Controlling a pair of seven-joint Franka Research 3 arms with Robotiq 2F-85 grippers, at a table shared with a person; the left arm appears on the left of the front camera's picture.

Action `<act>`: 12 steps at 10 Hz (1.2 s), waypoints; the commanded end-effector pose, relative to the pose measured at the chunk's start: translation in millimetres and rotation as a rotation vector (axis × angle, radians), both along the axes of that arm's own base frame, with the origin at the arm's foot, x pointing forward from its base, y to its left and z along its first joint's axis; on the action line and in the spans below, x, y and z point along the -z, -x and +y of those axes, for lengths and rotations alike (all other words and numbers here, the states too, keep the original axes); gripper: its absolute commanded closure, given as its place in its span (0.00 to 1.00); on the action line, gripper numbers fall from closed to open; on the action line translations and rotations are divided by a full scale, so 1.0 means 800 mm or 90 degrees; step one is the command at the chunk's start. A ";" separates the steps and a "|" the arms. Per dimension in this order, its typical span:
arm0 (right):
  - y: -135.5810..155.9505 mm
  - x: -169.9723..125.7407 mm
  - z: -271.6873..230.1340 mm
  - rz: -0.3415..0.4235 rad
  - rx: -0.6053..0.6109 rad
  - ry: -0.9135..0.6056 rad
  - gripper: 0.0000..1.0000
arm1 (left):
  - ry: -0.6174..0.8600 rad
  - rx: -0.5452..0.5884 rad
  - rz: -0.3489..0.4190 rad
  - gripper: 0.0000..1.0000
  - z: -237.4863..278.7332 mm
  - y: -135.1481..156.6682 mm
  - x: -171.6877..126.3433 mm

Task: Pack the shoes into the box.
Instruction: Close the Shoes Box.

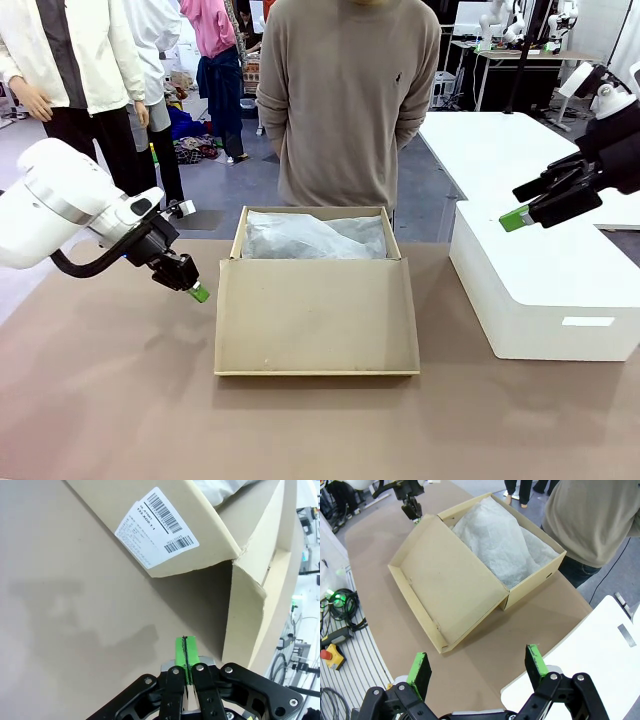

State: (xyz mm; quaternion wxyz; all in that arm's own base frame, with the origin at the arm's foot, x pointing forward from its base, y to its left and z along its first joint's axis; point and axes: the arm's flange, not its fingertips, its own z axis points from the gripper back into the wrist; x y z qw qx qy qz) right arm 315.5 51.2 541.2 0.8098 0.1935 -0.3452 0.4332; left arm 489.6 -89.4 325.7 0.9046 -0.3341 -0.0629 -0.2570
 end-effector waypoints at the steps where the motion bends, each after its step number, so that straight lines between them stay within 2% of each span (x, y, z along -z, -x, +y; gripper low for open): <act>1: -0.003 0.000 0.001 -0.004 -0.009 -0.011 0.00 | 0.016 0.016 -0.011 1.00 -0.001 -0.009 0.007; 12: -0.003 0.000 0.001 -0.004 -0.009 -0.011 0.00 | 0.117 0.036 0.010 1.00 -0.016 -0.025 0.049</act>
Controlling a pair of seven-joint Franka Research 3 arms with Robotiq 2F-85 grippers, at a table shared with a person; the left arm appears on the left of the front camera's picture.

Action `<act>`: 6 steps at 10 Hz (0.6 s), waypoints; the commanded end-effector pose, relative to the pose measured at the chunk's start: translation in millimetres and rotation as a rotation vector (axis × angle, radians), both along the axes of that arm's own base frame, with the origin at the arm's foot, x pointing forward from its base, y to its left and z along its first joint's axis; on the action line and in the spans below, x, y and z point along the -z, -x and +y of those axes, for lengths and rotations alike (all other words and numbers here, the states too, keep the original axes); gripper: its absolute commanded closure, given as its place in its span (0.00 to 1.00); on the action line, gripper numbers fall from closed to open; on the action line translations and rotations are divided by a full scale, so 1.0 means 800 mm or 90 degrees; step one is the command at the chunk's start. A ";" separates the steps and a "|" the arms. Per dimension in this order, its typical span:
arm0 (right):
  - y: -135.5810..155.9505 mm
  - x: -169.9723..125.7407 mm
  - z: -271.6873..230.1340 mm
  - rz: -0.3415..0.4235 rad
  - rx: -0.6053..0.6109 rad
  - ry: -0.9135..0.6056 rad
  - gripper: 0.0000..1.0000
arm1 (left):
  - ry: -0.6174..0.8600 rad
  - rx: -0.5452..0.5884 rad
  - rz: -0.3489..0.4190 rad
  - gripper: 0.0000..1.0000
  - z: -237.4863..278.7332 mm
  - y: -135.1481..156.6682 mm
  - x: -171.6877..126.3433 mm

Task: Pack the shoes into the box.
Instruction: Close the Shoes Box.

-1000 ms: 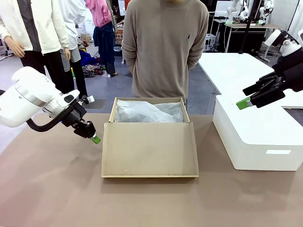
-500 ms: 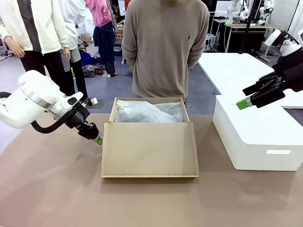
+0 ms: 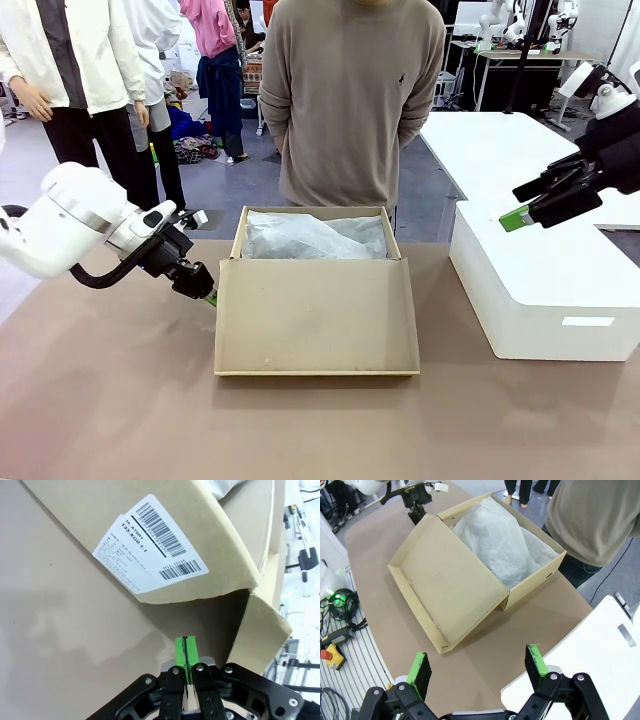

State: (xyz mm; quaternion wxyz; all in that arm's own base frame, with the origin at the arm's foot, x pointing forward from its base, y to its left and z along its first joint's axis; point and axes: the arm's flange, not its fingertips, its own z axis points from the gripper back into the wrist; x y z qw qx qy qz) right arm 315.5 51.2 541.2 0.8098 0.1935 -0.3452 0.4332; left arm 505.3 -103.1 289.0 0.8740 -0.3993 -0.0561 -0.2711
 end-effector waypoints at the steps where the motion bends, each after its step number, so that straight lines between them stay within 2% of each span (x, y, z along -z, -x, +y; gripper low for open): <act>1: -0.003 0.000 0.001 -0.004 -0.009 -0.011 0.00 | 0.044 0.000 -0.008 1.00 0.000 -0.006 0.004; 6: -0.003 0.000 0.001 -0.004 -0.009 -0.011 0.00 | 0.089 0.015 0.014 1.00 -0.008 -0.008 0.010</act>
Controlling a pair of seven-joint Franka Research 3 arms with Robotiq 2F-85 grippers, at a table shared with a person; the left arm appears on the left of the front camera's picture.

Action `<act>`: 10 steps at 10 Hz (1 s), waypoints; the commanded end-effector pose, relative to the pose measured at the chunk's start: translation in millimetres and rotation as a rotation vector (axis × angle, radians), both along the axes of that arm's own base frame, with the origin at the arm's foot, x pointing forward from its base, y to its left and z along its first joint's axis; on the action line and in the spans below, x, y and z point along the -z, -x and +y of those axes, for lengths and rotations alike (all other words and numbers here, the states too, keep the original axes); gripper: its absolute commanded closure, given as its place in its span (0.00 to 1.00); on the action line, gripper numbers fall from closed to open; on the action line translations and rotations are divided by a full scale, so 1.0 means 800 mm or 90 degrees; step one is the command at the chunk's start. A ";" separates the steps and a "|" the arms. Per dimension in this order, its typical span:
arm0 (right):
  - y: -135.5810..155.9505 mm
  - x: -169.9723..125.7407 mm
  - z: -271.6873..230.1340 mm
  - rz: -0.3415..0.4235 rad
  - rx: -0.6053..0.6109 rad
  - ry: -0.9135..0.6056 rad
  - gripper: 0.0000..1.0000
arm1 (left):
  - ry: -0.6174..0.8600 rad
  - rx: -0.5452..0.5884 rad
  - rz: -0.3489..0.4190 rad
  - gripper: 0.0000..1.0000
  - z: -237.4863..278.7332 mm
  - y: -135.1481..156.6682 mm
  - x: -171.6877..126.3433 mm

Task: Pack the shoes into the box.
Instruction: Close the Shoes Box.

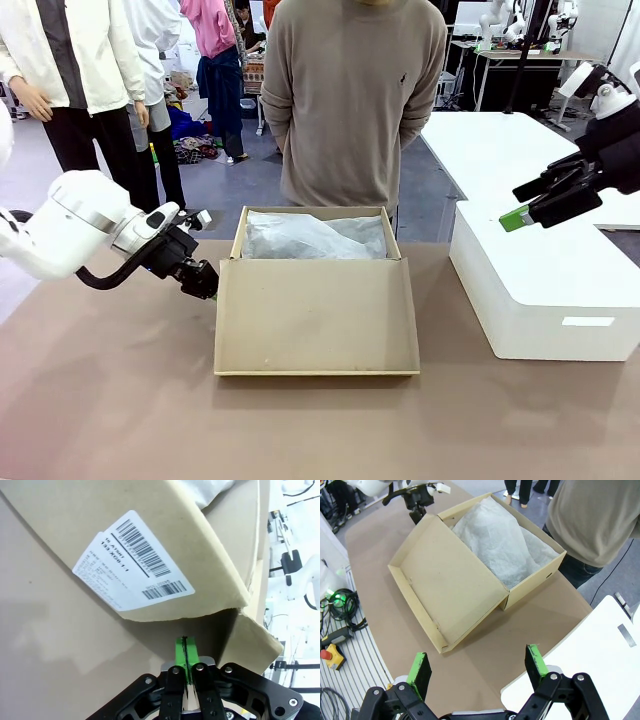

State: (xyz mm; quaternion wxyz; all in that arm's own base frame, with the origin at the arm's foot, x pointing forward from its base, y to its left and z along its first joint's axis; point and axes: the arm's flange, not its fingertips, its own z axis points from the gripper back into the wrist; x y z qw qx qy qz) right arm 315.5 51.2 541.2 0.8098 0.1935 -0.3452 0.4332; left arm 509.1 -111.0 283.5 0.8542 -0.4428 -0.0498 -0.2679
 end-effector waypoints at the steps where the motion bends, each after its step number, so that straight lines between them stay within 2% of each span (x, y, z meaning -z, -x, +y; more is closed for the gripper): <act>1: -0.003 0.000 0.001 -0.004 -0.009 -0.011 0.00 | 0.043 0.010 -0.005 1.00 0.000 -0.004 0.003; 6: -0.003 0.000 0.001 -0.004 -0.009 -0.011 0.00 | 0.091 0.025 0.006 1.00 -0.001 -0.001 0.001; 10: -0.003 0.000 0.001 -0.004 -0.009 -0.011 0.00 | 0.110 0.028 -0.006 1.00 0.000 0.004 -0.010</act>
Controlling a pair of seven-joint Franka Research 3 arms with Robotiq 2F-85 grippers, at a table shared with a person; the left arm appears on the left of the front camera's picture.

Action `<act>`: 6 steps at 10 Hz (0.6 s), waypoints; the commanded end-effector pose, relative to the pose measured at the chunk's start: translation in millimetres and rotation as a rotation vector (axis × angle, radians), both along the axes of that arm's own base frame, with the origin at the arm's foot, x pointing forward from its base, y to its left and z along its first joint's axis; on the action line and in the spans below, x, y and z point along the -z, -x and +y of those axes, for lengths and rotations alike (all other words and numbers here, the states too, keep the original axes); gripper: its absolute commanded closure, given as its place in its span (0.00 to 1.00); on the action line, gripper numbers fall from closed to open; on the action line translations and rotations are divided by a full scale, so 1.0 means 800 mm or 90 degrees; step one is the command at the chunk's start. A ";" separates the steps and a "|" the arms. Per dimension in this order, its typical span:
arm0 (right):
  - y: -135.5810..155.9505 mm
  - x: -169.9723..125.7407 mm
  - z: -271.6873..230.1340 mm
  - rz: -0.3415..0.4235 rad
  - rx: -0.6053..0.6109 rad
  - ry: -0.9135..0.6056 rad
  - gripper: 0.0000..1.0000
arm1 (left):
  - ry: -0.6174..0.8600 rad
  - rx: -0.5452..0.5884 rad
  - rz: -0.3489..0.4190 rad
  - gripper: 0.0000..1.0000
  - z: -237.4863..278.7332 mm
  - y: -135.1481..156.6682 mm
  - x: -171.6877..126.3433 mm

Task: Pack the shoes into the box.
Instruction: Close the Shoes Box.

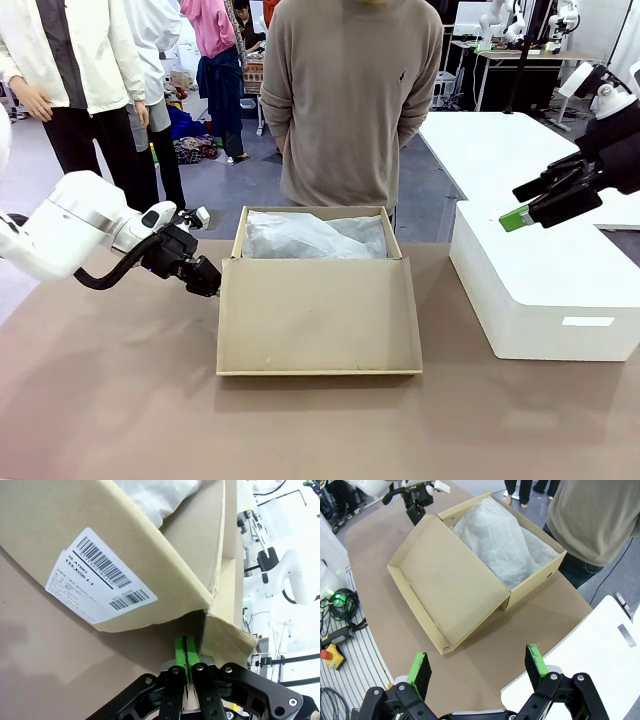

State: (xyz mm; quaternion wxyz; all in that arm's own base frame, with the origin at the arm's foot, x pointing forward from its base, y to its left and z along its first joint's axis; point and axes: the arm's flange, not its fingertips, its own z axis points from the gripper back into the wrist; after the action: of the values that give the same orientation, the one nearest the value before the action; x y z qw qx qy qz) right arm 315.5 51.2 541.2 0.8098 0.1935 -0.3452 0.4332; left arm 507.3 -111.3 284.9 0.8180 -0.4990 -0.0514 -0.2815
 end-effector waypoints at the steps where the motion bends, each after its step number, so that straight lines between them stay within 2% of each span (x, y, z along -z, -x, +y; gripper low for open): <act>1: -0.003 0.000 0.001 -0.004 -0.009 -0.011 0.00 | 0.042 0.003 -0.018 1.00 0.002 0.004 -0.013; 6: -0.003 0.000 0.001 -0.004 -0.009 -0.011 0.00 | 0.163 0.013 0.002 1.00 0.009 0.004 -0.024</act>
State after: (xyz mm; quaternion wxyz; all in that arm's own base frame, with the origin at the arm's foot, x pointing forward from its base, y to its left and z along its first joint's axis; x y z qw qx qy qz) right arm 315.5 51.2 541.2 0.8098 0.1935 -0.3452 0.4332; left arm 501.9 -107.9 301.7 0.7648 -0.5756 -0.0656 -0.2819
